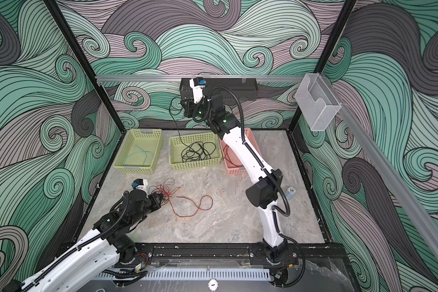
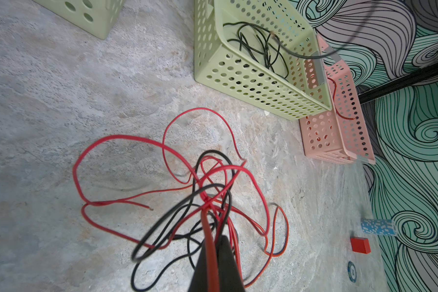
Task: Untangle and sort cables by color
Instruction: Place the cable in the container.
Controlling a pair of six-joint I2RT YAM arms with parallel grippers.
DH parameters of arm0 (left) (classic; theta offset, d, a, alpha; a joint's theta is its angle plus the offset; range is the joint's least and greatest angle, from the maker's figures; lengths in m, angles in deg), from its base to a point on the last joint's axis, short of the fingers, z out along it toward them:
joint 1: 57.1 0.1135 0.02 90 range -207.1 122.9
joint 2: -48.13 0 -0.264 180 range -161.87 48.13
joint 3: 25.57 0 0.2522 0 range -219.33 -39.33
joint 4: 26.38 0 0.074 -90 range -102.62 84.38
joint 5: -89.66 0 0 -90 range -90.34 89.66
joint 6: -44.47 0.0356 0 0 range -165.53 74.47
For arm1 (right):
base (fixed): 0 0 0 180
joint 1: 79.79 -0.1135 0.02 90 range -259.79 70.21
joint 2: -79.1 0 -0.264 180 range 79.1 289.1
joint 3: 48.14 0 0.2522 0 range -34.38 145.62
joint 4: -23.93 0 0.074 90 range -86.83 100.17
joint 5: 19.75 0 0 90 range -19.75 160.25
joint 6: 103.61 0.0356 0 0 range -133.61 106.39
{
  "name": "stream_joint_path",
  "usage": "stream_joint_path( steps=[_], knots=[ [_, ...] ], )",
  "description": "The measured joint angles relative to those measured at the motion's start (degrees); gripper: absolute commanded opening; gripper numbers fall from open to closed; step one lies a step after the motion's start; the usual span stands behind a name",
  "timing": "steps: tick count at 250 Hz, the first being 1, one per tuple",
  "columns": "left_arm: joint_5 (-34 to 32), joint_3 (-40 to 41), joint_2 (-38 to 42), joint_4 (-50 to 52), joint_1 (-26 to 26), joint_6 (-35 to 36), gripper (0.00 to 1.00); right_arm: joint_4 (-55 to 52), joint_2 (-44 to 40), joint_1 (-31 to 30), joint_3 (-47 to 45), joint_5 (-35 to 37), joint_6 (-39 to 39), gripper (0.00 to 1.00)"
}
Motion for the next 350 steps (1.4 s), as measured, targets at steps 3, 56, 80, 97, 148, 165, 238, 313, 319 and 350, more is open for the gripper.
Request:
stream_joint_path(
  steps=[3, 56, 80, 97, 148, 165, 238, 313, 319, 350],
  knots=[
    [0.0, 0.0, 0.1, 0.0, 0.0, 0.0, 0.00, -0.2, 0.2, 0.1, 0.0, 0.0, 0.0, 0.00],
    [-0.3, 0.0, 0.8, 0.0, 0.0, 0.0, 0.00, -0.4, -0.2, 0.9, -6.0, 0.1, -0.2, 0.00],
    [-0.3, 0.0, 0.8, 0.0, 0.0, 0.0, 0.00, 0.1, -0.9, 0.8, -11.8, 0.0, -1.3, 0.00],
    [-0.3, 0.1, 0.8, 0.0, 0.0, 0.0, 0.00, 0.1, -0.9, 0.7, -16.0, 0.1, -2.3, 0.00],
    [-0.3, 0.3, 0.8, 0.0, 0.0, 0.0, 0.00, -1.6, -0.5, 1.6, -28.2, 2.6, -4.4, 0.43],
    [-0.2, 0.3, 0.7, 0.0, 0.0, 0.0, 0.00, -2.7, -0.4, 2.4, -29.3, 3.8, -4.7, 0.50],
    [4.9, -2.0, -5.8, -1.5, 0.0, 1.9, 0.01, -1.4, -17.5, 2.3, -46.2, 8.7, -7.4, 0.47],
    [19.1, -9.2, -20.4, -11.5, -3.1, 8.0, 0.02, 11.9, -43.9, -5.4, -78.6, -3.8, -5.4, 0.50],
    [19.3, -9.9, -21.4, -11.8, -3.8, 8.4, 0.02, 12.6, -44.8, -5.6, -80.8, -4.6, -4.6, 0.51],
    [20.2, -13.4, -26.1, -14.0, -5.4, 9.6, 0.02, 14.7, -46.6, -8.0, -88.5, -6.6, -2.8, 0.52]
  ],
)
